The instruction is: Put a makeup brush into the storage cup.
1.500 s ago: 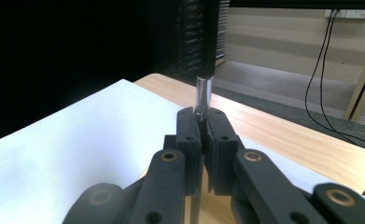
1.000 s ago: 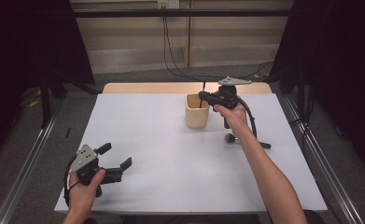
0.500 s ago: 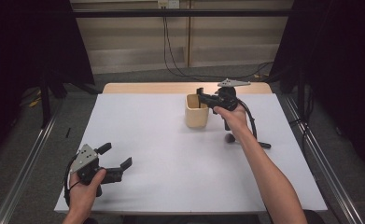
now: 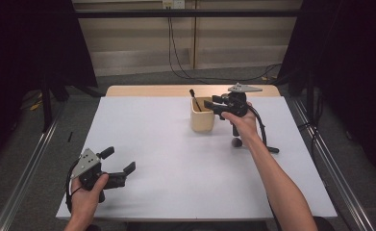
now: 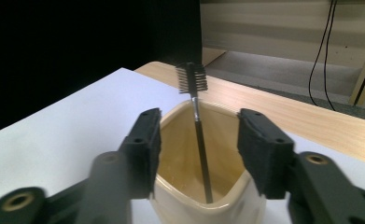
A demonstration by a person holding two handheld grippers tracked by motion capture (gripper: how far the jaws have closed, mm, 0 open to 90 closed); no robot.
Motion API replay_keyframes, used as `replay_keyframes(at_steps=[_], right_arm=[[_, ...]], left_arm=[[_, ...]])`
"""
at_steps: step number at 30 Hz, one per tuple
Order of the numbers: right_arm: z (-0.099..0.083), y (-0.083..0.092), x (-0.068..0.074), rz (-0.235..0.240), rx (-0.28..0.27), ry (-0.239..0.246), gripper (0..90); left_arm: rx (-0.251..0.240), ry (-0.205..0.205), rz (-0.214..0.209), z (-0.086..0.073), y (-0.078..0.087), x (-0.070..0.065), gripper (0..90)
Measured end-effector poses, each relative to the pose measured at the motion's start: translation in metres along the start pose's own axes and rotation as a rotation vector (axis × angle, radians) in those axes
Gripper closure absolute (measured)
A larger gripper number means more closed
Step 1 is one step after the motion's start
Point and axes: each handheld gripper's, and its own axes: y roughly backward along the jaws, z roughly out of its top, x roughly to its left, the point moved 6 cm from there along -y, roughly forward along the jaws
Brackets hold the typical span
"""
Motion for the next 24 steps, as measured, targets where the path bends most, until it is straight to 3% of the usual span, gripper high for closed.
replay_keyframes(at_steps=[3, 5, 10, 13, 21, 24], right_arm=[[0.001, 0.002, 0.001, -0.023, -0.002, 0.001, 26.1], [0.002, 0.004, 0.0, -0.037, -0.009, 0.016, 20.4], [-0.002, 0.009, -0.001, -0.032, -0.026, -0.008, 5.5], [-0.005, 0.012, -0.002, -0.016, -0.024, -0.021, 0.0], [-0.007, 0.024, -0.002, -0.033, -0.041, -0.031, 0.0], [-0.01, 0.029, -0.003, -0.046, -0.046, -0.013, 0.4]], left_arm=[[-0.002, 0.003, 0.0, 0.0, 0.0, 0.0, 2.3], [-0.003, 0.002, 0.0, 0.0, 0.0, 0.0, 2.3], [-0.008, 0.0, 0.004, 0.001, 0.001, 0.0, 2.3], [-0.008, -0.004, 0.004, 0.001, 0.001, 0.0, 2.7], [-0.006, 0.0, 0.005, 0.0, 0.001, 0.001, 2.7], [-0.004, 0.001, 0.003, 0.0, 0.001, 0.001, 2.7]])
